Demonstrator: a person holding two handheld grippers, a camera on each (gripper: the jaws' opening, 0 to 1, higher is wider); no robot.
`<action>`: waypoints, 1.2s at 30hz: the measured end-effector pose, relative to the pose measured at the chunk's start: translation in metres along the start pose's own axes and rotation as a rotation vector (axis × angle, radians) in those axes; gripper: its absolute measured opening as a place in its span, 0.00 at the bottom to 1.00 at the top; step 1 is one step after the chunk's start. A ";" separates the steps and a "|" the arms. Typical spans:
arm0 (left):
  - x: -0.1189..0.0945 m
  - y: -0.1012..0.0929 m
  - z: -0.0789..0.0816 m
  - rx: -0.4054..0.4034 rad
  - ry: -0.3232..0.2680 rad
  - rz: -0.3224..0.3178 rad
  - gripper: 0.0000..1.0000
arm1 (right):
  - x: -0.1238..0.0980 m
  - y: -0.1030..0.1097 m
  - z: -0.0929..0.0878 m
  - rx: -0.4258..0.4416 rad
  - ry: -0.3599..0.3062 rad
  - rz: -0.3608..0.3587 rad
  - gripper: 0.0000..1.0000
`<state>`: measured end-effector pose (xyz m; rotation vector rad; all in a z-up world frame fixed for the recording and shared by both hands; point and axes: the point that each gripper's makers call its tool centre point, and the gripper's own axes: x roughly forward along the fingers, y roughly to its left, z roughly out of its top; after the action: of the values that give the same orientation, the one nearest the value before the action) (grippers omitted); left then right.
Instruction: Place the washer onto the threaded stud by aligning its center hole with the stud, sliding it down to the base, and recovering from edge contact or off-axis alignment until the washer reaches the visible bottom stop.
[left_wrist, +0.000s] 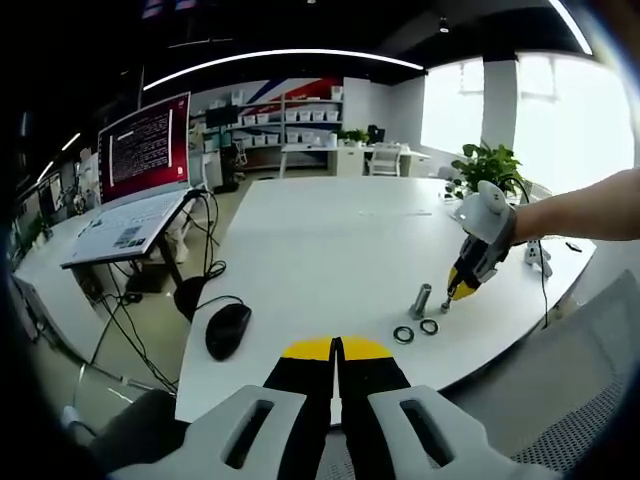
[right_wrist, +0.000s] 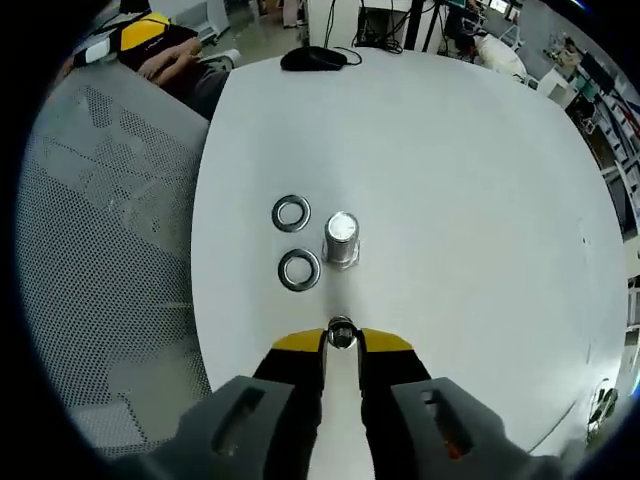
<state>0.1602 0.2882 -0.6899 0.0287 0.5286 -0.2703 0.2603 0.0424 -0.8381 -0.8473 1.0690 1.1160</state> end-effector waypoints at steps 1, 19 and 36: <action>0.000 0.000 0.000 -0.001 -0.001 0.000 0.00 | 0.003 0.000 0.000 0.002 0.000 -0.002 0.14; -0.001 0.000 0.001 -0.005 -0.010 -0.005 0.00 | -0.071 0.018 0.032 0.181 -0.283 -0.028 0.20; -0.003 -0.003 0.003 -0.004 -0.027 -0.021 0.00 | -0.206 0.092 0.007 0.582 -0.751 -0.042 0.25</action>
<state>0.1581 0.2855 -0.6861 0.0160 0.5031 -0.2896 0.1549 0.0150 -0.6406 0.0330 0.6652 0.8940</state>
